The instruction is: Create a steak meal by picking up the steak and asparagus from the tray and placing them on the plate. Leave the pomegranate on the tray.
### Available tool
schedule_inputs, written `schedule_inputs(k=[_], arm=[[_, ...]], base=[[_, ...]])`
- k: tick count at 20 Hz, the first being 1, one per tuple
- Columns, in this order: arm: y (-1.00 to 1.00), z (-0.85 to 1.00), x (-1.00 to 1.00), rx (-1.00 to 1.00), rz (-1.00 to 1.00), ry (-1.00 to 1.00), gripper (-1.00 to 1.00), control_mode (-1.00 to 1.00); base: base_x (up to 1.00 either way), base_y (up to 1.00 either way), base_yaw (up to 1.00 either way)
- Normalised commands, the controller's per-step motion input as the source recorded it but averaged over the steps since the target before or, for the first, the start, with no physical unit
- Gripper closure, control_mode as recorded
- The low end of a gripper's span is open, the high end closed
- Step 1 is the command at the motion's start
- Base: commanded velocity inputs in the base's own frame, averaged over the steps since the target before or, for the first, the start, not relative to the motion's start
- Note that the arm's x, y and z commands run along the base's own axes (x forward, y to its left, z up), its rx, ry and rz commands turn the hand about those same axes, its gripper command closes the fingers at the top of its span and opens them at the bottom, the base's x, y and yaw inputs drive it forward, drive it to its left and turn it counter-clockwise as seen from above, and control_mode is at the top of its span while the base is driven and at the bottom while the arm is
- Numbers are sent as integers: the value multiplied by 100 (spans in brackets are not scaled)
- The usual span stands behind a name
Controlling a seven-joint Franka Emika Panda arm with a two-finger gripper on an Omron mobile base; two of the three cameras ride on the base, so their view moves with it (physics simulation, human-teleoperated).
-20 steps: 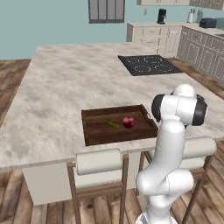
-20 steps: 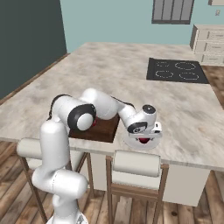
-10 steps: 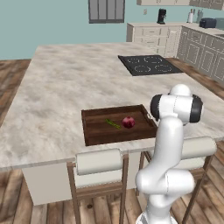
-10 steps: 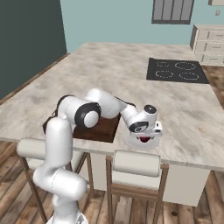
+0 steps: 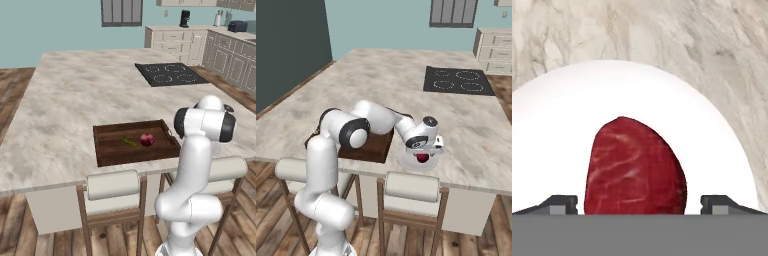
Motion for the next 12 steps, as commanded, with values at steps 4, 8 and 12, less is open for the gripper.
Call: schedule_inputs(k=[4,8,12], arm=[[6,19,-17,-1,0,-3,-100,-100],[8,14,-28,-2,0,-2,-100,-100],[33,63,-61,-5,1,-15,-100,-100]], base=[[0,0,0],[0,0,0],[0,0,0]])
